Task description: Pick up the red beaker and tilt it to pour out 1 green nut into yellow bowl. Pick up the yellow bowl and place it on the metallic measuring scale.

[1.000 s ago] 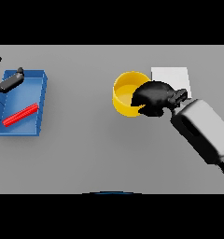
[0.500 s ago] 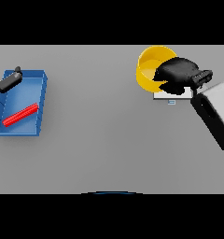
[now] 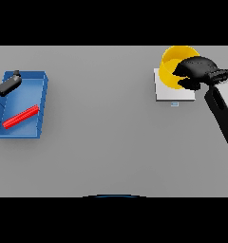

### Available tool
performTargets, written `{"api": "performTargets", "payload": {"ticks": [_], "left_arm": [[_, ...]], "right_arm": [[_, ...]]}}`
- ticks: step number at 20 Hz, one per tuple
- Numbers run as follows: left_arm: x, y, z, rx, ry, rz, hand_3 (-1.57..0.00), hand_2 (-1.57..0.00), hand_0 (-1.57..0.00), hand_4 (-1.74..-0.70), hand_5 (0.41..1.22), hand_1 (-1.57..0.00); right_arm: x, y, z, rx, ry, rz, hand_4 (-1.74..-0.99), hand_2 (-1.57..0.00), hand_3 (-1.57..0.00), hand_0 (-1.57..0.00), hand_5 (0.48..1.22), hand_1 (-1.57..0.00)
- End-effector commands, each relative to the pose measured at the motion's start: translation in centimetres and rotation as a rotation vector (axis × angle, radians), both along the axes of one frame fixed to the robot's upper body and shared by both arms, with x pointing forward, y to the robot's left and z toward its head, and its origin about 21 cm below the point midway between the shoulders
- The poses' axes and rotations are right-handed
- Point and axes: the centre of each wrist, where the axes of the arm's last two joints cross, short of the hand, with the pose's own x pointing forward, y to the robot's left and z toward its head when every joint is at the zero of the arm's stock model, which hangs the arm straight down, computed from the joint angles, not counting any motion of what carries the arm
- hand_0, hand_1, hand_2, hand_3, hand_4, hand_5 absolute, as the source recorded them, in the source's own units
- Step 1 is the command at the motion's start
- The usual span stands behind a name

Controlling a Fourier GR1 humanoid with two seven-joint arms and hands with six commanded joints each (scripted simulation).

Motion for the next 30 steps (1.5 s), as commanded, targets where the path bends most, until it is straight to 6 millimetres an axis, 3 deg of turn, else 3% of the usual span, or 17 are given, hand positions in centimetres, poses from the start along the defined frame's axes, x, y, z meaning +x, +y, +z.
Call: {"api": "performTargets", "payload": {"ticks": [1, 8, 13, 15, 16, 17, 19, 22, 25, 30], "left_arm": [[0.2, -0.2, 0.3, 0.006, -0.002, 0.008, 0.0, 0.0, 0.0, -0.82, 0.759, 0.0], [0.1, -0.3, 0.4, 0.008, -0.003, -0.008, 0.0, 0.0, 0.0, -0.8, 0.733, 0.0], [0.5, 0.0, 0.7, 0.009, -0.002, -0.001, 0.0, 0.0, 0.0, -0.81, 0.734, 0.0], [0.6, -0.3, 0.6, 0.011, -0.001, -0.003, 0.0, 0.0, 0.0, -0.81, 0.74, 0.0], [0.5, -0.4, 0.3, 0.006, 0.002, -0.011, 0.0, 0.0, 0.0, -0.81, 0.745, 0.0], [0.4, -0.5, 0.2, 0.007, 0.006, -0.011, 0.0, 0.0, 0.0, -0.81, 0.745, 0.0], [0.5, -0.3, -0.2, 0.004, 0.014, 0.0, 0.0, 0.0, 0.0, -0.81, 0.744, 0.0], [0.8, -0.2, 0.0, 0.013, 0.01, -0.001, 0.0, 0.0, 0.0, -0.81, 0.74, 0.0], [1.3, -0.4, -0.5, 0.006, 0.014, -0.002, 0.0, 0.0, 0.0, -0.81, 0.739, 0.0], [1.2, -0.5, -0.1, -0.001, 0.011, 0.001, 0.0, 0.0, 0.0, -0.82, 0.733, 0.0]], "right_arm": [[0.3, -0.1, -0.5, -0.005, -0.004, -0.005, -1.722, -1.57, -1.25, -1.57, 1.221, -1.57], [1.2, -0.9, -3.2, 0.013, 0.011, -0.059, -1.727, -1.56, -1.48, -1.57, 1.221, -1.52], [1.7, -1.1, -4.0, 0.026, 0.028, -0.067, -1.721, -1.57, -1.48, -1.55, 1.221, -1.42], [1.8, -0.7, -4.2, 0.034, 0.048, -0.081, -1.728, -1.57, -1.17, -1.54, 1.221, -1.41], [1.8, -1.2, -4.1, 0.038, 0.061, -0.081, -1.659, -1.5, -1.02, -1.54, 1.221, -1.44], [1.9, -1.2, -4.0, 0.04, 0.072, -0.1, -1.596, -1.35, -0.91, -1.52, 1.134, -1.35], [2.1, -1.4, -3.9, 0.058, 0.08, -0.098, -1.504, -0.95, -0.76, -0.98, 0.983, -0.87], [2.0, -1.3, -4.3, 0.037, 0.105, -0.098, -1.425, -0.6, -0.64, -0.5, 0.851, -0.44], [2.1, -1.4, -4.5, 0.037, 0.111, -0.079, -1.385, -0.39, -0.54, -0.25, 0.78, -0.23], [2.4, -1.3, -4.7, 0.01, 0.12, -0.063, -1.325, -0.17, -0.39, -0.08, 0.737, -0.07]]}}
